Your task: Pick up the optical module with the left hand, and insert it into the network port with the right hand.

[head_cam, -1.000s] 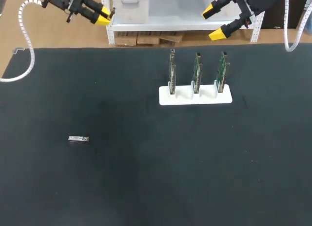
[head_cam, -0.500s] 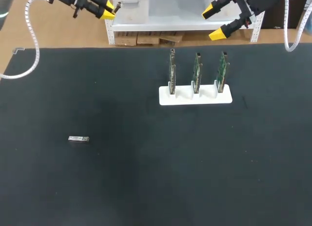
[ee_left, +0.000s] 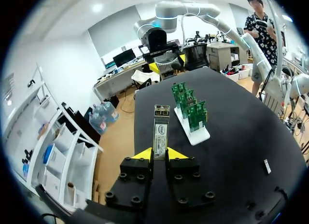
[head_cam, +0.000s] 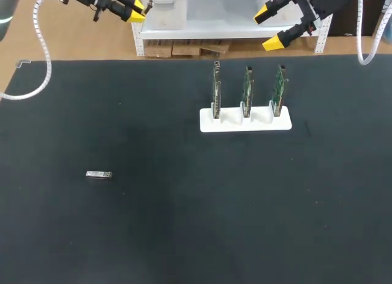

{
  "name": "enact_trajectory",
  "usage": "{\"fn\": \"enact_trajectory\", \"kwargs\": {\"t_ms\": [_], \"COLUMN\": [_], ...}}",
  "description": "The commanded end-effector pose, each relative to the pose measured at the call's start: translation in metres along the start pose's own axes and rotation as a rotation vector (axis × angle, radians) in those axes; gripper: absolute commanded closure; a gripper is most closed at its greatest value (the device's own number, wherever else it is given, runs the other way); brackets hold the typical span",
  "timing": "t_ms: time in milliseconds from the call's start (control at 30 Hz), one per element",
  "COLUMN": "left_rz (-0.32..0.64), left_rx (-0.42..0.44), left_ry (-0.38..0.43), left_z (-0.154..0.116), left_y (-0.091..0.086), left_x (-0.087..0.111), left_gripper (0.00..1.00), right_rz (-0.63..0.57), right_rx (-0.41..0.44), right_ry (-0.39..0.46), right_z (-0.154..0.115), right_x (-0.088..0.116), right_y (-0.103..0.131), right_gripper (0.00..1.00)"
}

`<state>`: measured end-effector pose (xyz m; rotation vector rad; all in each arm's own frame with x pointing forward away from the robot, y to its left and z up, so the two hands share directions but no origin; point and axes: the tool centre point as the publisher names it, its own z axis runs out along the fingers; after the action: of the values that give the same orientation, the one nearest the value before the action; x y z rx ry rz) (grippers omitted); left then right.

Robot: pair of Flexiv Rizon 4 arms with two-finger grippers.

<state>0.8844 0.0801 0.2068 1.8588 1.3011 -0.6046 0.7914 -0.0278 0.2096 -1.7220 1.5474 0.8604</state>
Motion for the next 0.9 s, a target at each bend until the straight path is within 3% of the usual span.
{"fn": "enact_trajectory", "kwargs": {"t_ms": [33, 133, 367, 633, 900], "left_rz": [0.012, -0.019, -0.038, -0.066, -0.068], "left_rx": [0.224, 0.213, 0.208, 0.189, 0.219], "left_ry": [-0.117, -0.217, -0.359, -0.408, -0.407], "left_z": [0.014, 0.036, 0.076, 0.09, 0.094], "left_y": [0.012, 0.003, -0.024, -0.045, -0.045], "left_x": [0.012, 0.019, 0.028, 0.018, -0.005], "left_gripper": [1.0, 1.0, 1.0, 1.0, 1.0], "right_rz": [0.0, 0.0, 0.0, 0.0, 0.0], "right_rx": [0.003, 0.003, 0.003, 0.003, 0.003], "right_ry": [0.0, 0.0, 0.0, 0.0, 0.0], "right_z": [0.0, 0.0, 0.0, 0.0, 0.0], "right_x": [0.0, 0.0, 0.0, 0.0, 0.0], "right_y": [0.002, 0.002, 0.002, 0.002, 0.002], "right_gripper": [0.0, 0.0, 0.0, 0.0, 0.0]}}
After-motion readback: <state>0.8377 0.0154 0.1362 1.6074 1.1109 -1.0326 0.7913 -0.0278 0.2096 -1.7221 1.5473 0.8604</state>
